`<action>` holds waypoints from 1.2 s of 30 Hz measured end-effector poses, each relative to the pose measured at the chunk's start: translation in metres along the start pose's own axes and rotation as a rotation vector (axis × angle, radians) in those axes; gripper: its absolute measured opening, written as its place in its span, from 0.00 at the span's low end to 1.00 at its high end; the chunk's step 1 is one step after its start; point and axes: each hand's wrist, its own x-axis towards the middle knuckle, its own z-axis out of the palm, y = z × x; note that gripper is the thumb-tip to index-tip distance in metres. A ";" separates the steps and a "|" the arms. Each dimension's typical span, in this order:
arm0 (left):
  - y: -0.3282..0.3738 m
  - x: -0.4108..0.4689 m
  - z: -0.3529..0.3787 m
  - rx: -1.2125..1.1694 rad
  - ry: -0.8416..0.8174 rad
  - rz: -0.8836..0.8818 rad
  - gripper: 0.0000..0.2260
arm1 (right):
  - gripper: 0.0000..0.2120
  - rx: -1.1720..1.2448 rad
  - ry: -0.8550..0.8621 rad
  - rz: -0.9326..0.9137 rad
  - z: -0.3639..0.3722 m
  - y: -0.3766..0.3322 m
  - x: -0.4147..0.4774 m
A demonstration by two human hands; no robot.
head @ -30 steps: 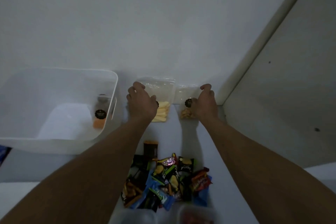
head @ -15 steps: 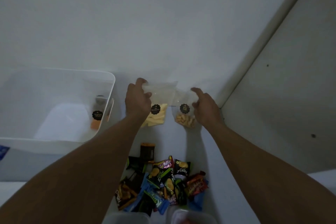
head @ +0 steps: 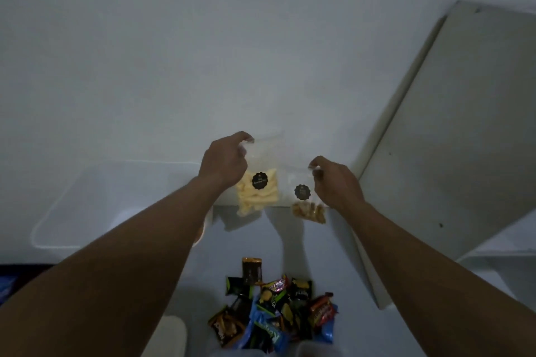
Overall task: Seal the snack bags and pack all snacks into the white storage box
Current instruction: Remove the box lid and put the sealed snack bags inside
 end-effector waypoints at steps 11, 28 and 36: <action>-0.021 -0.008 -0.157 0.050 0.034 0.040 0.11 | 0.17 0.032 0.032 -0.028 -0.055 -0.139 -0.014; -0.155 -0.040 -0.233 0.013 0.223 -0.113 0.11 | 0.11 0.067 -0.148 -0.084 0.053 -0.273 -0.040; -0.189 -0.043 -0.210 -0.027 0.209 -0.134 0.10 | 0.11 -0.205 -0.374 -0.156 0.121 -0.274 -0.041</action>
